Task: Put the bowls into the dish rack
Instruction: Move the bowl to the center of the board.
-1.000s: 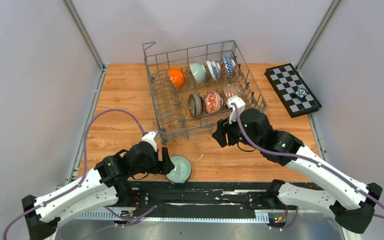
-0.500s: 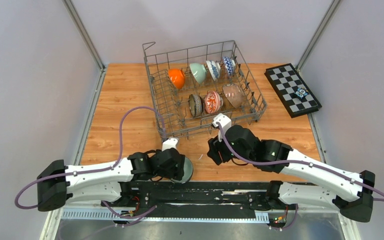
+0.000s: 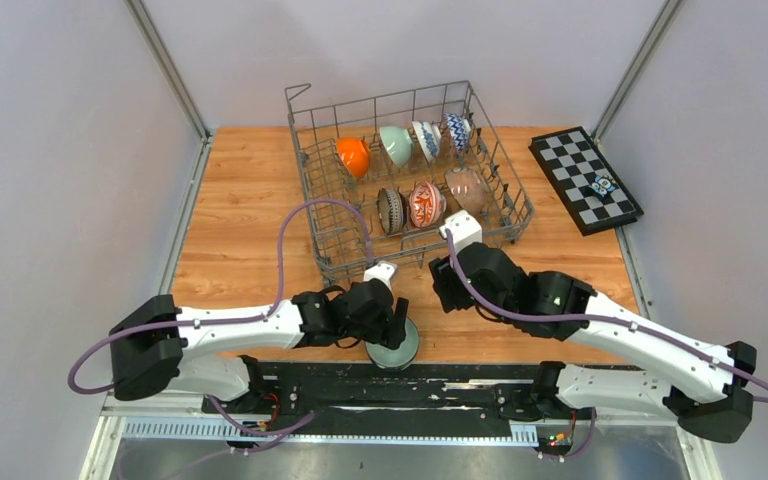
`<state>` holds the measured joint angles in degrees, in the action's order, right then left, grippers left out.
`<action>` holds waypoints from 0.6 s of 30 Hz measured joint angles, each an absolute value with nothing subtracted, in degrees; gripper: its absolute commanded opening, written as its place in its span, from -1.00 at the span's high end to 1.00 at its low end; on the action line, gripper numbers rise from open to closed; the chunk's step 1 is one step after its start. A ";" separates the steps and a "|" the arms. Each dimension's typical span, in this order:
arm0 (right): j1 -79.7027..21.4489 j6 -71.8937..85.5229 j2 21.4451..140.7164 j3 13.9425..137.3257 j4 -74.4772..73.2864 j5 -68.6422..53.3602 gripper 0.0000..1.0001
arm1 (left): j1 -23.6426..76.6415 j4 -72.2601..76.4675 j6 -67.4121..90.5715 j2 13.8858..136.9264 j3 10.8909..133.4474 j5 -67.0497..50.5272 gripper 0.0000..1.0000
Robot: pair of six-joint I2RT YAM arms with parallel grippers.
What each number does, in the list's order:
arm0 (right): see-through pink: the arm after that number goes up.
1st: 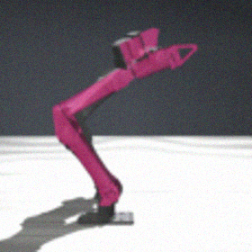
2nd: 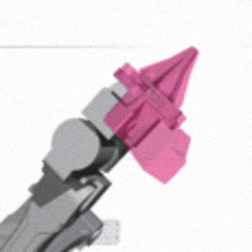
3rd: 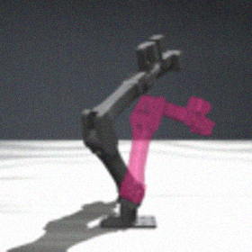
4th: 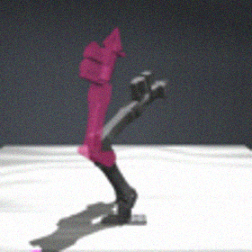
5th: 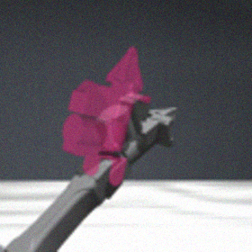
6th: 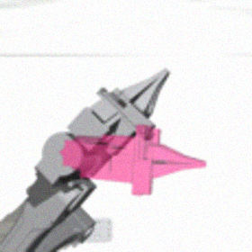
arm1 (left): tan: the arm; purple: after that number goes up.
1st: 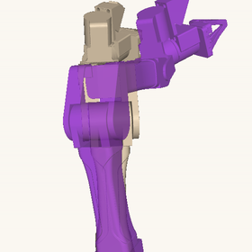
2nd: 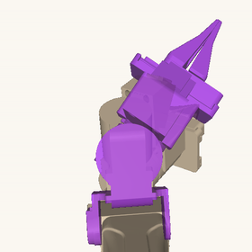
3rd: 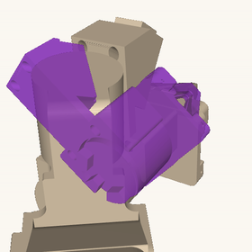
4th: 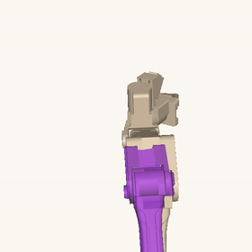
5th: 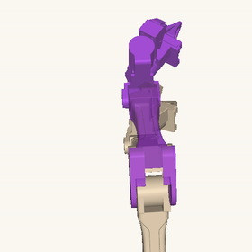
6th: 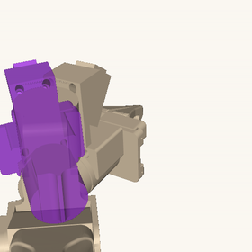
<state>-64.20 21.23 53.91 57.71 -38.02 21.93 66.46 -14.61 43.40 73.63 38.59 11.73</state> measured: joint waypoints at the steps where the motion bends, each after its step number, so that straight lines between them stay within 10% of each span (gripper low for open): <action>1: -63.92 21.10 54.78 59.24 -38.41 23.18 -0.20 | 66.43 -14.70 43.13 73.25 38.63 11.84 -0.75; 18: -46.78 2.66 73.47 77.89 -38.59 13.08 -0.76 | 59.96 -34.15 34.96 49.23 48.03 20.73 -0.92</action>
